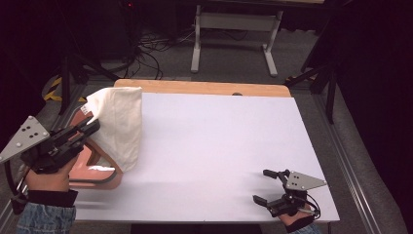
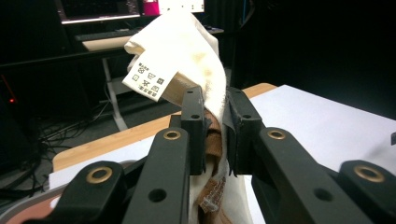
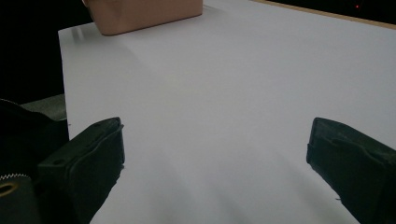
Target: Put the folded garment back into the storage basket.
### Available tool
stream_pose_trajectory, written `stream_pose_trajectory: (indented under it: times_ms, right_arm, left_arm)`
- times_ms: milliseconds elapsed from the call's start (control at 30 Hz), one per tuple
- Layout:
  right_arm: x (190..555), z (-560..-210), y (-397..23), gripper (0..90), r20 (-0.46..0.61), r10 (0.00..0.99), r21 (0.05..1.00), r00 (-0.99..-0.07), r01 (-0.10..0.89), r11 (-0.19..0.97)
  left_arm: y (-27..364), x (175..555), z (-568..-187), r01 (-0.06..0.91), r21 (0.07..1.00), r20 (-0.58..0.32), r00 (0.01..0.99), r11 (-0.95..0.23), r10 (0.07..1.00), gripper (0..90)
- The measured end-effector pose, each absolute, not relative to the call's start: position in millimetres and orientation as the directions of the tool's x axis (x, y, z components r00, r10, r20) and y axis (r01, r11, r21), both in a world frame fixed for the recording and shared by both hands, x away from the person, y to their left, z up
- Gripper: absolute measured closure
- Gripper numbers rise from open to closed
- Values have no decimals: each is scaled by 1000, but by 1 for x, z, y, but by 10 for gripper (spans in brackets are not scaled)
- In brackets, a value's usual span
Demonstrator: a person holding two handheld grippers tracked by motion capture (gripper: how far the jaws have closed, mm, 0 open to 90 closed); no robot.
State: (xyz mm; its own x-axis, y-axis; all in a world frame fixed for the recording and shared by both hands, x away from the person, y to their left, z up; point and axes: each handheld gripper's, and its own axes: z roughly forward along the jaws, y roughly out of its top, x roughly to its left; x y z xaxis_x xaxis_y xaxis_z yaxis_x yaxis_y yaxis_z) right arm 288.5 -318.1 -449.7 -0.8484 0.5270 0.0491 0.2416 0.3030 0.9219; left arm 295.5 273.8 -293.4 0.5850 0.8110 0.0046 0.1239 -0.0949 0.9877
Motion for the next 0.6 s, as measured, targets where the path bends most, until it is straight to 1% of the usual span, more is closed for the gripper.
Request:
stream_pose_trajectory:
  times_ms: [600]
  right_arm:
    - [286, -451, -316, 46, 38, 522, 918, -852, 236, 319]
  left_arm:
    - [300, 289, -285, 129, 984, 36, 527, -122, 849, 801]
